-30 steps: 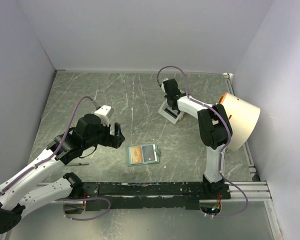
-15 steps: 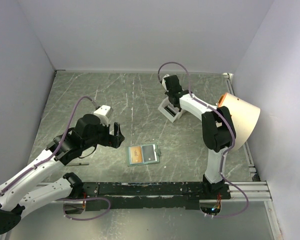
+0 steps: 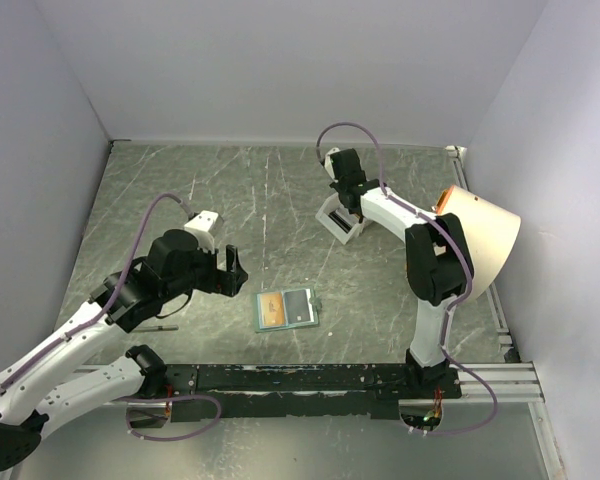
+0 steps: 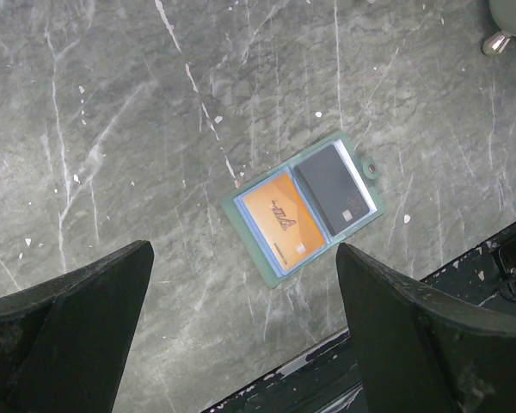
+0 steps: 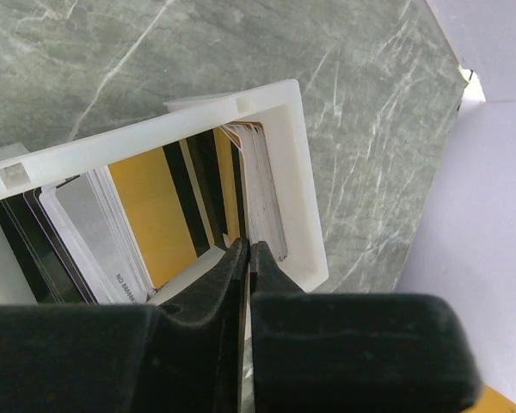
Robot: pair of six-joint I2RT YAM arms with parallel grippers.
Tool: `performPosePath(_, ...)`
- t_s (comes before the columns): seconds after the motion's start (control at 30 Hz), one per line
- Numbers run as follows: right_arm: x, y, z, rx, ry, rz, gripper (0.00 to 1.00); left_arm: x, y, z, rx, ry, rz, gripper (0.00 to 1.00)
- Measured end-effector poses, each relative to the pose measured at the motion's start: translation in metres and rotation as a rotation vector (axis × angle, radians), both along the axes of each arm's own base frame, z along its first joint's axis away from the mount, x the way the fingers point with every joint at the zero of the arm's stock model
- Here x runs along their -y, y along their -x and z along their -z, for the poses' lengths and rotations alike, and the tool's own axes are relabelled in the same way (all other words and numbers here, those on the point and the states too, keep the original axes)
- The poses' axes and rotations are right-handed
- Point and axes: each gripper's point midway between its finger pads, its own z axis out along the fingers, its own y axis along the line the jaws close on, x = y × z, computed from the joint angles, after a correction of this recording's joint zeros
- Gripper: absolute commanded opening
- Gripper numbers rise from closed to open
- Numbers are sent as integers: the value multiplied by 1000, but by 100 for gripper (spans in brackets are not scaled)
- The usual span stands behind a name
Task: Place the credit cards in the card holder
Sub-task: Pick up the credit card from the storage box.
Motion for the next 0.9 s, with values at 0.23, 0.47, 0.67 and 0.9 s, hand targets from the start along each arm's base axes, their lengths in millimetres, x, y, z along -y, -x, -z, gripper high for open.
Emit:
performPosePath(0.23, 4, -2, 13, -22, -1, 6, 4, 0, 0, 0, 1, 0, -1, 99)
performPosePath(0.47, 9, -5, 16, -22, -8, 12, 6, 0, 0, 3, -7, -7, -1, 99)
performPosePath(0.67, 10, -8, 14, -14, -11, 14, 5, 0, 0, 3, -6, -7, -1, 99)
performPosePath(0.9, 9, -9, 12, -13, -9, 4, 5, 0, 0, 3, -6, -7, -1, 99)
